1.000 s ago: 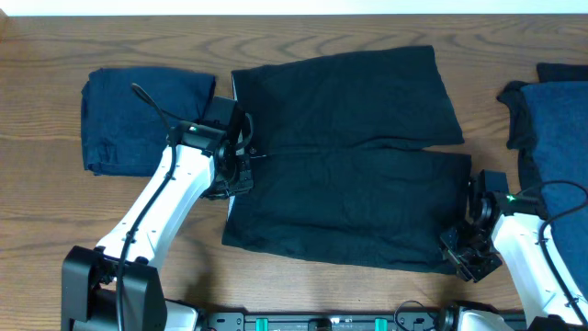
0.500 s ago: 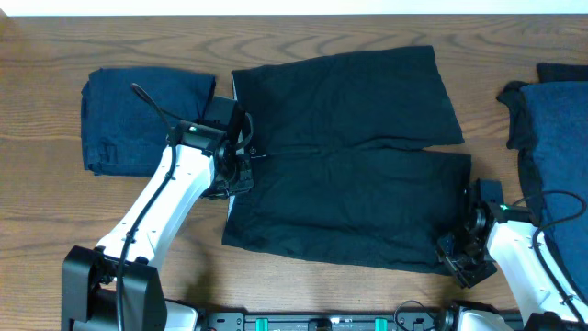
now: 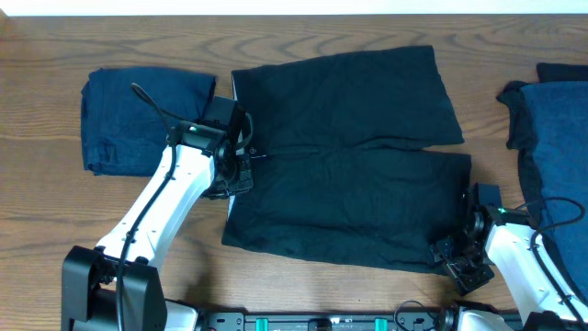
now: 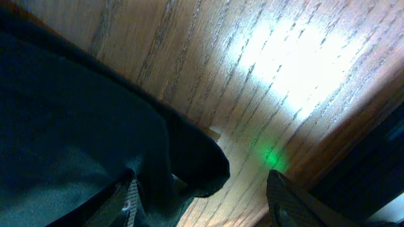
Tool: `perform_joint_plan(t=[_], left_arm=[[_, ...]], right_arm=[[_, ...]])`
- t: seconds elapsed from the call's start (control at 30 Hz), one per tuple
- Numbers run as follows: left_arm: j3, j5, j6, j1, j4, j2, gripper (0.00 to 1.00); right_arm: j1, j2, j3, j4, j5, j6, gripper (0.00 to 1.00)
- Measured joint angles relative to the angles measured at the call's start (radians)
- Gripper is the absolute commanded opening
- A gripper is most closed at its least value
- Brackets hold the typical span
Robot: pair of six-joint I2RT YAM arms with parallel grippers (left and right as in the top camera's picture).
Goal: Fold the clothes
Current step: 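Grasp the right leg hem with the right gripper and pull outward, then grasp the bottom-left and bottom-right hems with both grippers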
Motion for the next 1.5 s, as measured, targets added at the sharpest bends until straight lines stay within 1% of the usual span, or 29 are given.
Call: perform_joint_plan(t=[0.27, 0.4, 0.43, 0.5, 0.53, 0.6, 0.67, 0.7, 0.73, 0.93, 1.07, 1.3, 1.43, 1.47, 1.5], left_arm=[[0.000, 0.000, 0.000, 0.000, 0.000, 0.000, 0.35], [0.000, 0.000, 0.000, 0.000, 0.000, 0.000, 0.35], [0.000, 0.000, 0.000, 0.000, 0.000, 0.000, 0.35], [0.000, 0.000, 0.000, 0.000, 0.000, 0.000, 0.35], [0.000, 0.000, 0.000, 0.000, 0.000, 0.000, 0.35], [0.000, 0.000, 0.000, 0.000, 0.000, 0.000, 0.35], [0.000, 0.000, 0.000, 0.000, 0.000, 0.000, 0.35], [0.000, 0.000, 0.000, 0.000, 0.000, 0.000, 0.35], [0.000, 0.000, 0.000, 0.000, 0.000, 0.000, 0.35], [0.000, 0.000, -0.001, 0.000, -0.006, 0.000, 0.35], [0.000, 0.000, -0.011, 0.000, -0.048, 0.000, 0.35], [-0.002, 0.001, -0.100, 0.000, -0.147, 0.000, 0.35], [-0.051, 0.038, -0.127, 0.000, -0.130, 0.000, 0.41], [-0.074, 0.051, -0.132, 0.000, -0.122, 0.000, 0.44], [-0.103, 0.063, -0.136, 0.000, -0.108, 0.000, 0.50]], right_arm=[[0.000, 0.000, -0.001, 0.019, -0.003, 0.000, 0.62], [0.000, -0.005, -0.008, 0.044, -0.011, -0.001, 0.52], [0.000, -0.008, -0.011, 0.054, -0.014, 0.000, 0.48], [0.000, -0.014, -0.018, 0.077, -0.024, 0.000, 0.42], [0.000, -0.017, -0.021, 0.082, -0.027, -0.002, 0.41], [0.000, -0.025, -0.028, 0.097, -0.036, 0.002, 0.32], [0.000, -0.029, -0.032, 0.109, -0.045, 0.011, 0.20], [0.000, -0.032, -0.034, 0.118, -0.052, 0.014, 0.13], [0.001, -0.032, -0.034, 0.126, -0.059, 0.023, 0.01], [0.000, -0.032, -0.034, 0.137, -0.068, 0.032, 0.01], [0.000, -0.032, -0.034, 0.137, -0.069, 0.032, 0.01], [0.000, -0.032, -0.034, 0.137, -0.069, 0.032, 0.01], [0.000, -0.032, -0.034, 0.138, -0.069, 0.032, 0.01], [0.000, -0.032, -0.034, 0.138, -0.070, 0.032, 0.01], [0.000, -0.032, -0.034, 0.137, -0.070, 0.032, 0.01]])
